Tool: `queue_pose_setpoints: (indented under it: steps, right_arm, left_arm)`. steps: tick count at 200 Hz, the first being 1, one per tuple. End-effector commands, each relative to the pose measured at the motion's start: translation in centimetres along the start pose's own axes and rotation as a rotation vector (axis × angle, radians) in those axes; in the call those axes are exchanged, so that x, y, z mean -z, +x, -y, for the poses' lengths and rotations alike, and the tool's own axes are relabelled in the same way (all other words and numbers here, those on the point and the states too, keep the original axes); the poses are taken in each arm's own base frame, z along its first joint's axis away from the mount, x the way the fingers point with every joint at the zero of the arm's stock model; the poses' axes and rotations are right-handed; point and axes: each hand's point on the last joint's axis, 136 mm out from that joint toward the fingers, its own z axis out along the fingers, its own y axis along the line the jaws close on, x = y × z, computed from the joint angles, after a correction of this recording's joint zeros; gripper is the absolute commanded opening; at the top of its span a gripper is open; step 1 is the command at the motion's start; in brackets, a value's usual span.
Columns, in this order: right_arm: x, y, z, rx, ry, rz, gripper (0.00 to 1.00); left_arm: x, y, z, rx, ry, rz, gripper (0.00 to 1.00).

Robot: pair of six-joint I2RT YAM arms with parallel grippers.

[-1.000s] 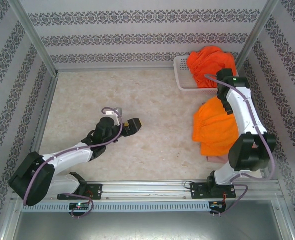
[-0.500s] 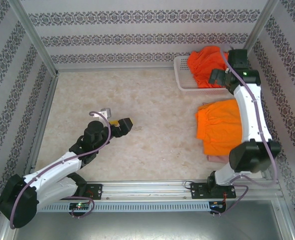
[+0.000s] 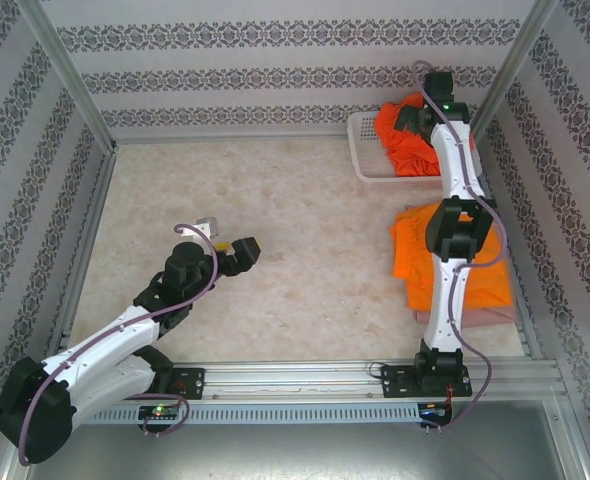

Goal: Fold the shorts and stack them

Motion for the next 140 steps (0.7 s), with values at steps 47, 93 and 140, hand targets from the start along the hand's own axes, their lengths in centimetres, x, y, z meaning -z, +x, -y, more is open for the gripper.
queue_pose_setpoints:
  steps: [47,93,140]
  right_arm:
    - [-8.1,-3.8,4.8,-0.261,-0.004,0.17,0.98]
    - [-12.0,-3.5,4.4,-0.453,-0.15,0.185,0.75]
    - [-11.7,-5.0,0.9,-0.654,-0.45,0.147,0.01]
  left_arm:
    - [-0.5,-0.1,-1.4,-0.043,-0.073,-0.03,1.0]
    - [-2.0,0.8,-2.4,-0.033,-0.1,-0.059,1.0]
    - [-2.7,0.8,-2.1,-0.02,-0.082,-0.066,1.0]
